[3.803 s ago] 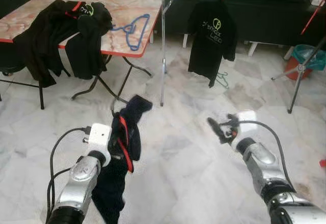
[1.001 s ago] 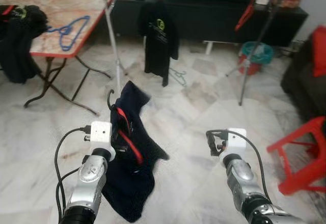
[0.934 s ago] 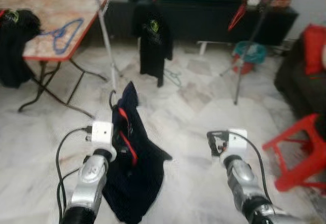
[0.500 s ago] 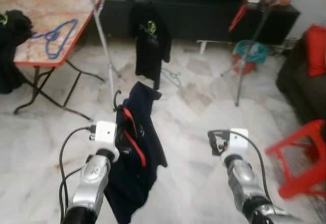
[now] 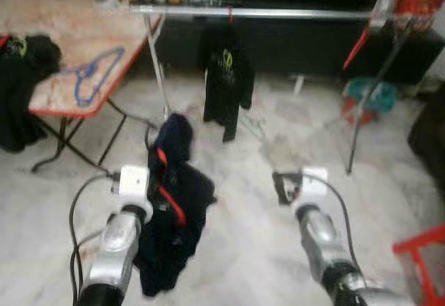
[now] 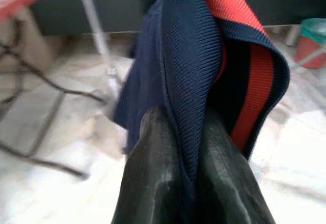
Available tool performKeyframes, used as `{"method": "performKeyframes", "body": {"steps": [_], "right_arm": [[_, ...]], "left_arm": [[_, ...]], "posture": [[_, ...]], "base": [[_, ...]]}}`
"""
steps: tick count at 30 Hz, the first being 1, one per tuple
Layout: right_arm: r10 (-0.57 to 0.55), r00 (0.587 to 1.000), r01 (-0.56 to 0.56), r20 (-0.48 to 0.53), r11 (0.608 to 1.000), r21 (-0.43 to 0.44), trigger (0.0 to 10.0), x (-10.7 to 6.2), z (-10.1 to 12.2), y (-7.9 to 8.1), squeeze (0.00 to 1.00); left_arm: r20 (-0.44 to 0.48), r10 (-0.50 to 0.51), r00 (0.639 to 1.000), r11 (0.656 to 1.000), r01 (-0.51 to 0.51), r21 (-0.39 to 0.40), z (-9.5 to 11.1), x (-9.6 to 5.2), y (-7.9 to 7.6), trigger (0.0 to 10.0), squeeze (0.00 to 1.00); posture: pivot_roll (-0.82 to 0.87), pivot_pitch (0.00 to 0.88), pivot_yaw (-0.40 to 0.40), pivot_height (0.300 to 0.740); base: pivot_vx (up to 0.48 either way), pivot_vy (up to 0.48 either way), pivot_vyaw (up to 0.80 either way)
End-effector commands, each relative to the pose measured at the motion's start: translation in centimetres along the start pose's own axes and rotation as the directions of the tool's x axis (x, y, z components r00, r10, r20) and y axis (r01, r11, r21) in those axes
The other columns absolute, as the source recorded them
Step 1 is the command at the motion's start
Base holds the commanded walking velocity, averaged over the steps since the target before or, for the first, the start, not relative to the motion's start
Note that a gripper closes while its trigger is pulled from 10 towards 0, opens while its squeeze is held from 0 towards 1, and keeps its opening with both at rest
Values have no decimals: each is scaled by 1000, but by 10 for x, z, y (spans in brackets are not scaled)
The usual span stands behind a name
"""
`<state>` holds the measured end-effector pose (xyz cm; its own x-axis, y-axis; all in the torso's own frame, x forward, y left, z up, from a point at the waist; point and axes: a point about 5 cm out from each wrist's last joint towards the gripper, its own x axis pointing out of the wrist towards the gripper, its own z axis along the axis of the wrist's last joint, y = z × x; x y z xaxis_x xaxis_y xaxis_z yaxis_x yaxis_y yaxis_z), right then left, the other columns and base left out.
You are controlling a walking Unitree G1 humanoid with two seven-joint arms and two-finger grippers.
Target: Hang hanger
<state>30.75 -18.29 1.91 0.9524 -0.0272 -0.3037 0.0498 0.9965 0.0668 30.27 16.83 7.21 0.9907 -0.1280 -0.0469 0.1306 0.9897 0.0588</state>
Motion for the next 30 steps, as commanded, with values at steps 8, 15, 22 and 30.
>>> {"method": "performKeyframes", "body": {"steps": [8, 15, 22, 30], "right_arm": [[-4, 1000, 4, -10, 1000, 7, 10000, 2, 2, 1, 0], [-9, 1000, 9, -2, 1000, 6, 10000, 2, 3, 0, 0], [-5, 1000, 5, -1, 1000, 7, 10000, 2, 4, 0, 0], [-4, 1000, 5, -1, 1000, 10, 10000, 2, 4, 1, 0]], "left_arm": [[55, -30, 998, 999, 29, 27, 14, 7, -5, 10000, 0], [55, -30, 998, 999, 29, 26, 15, 7, -7, 10000, 0], [56, -34, 998, 999, 33, 24, 15, 7, -7, 10000, 0], [55, -37, 998, 999, 36, 24, 15, 8, -9, 10000, 0]], "posture": [[7, 62, -41, 740], [4, 68, -45, 740], [5, 69, -47, 740], [5, 70, -46, 740]], "base": [[388, 0, -478], [389, 0, 0], [390, 0, 0], [392, 0, 0]]}}
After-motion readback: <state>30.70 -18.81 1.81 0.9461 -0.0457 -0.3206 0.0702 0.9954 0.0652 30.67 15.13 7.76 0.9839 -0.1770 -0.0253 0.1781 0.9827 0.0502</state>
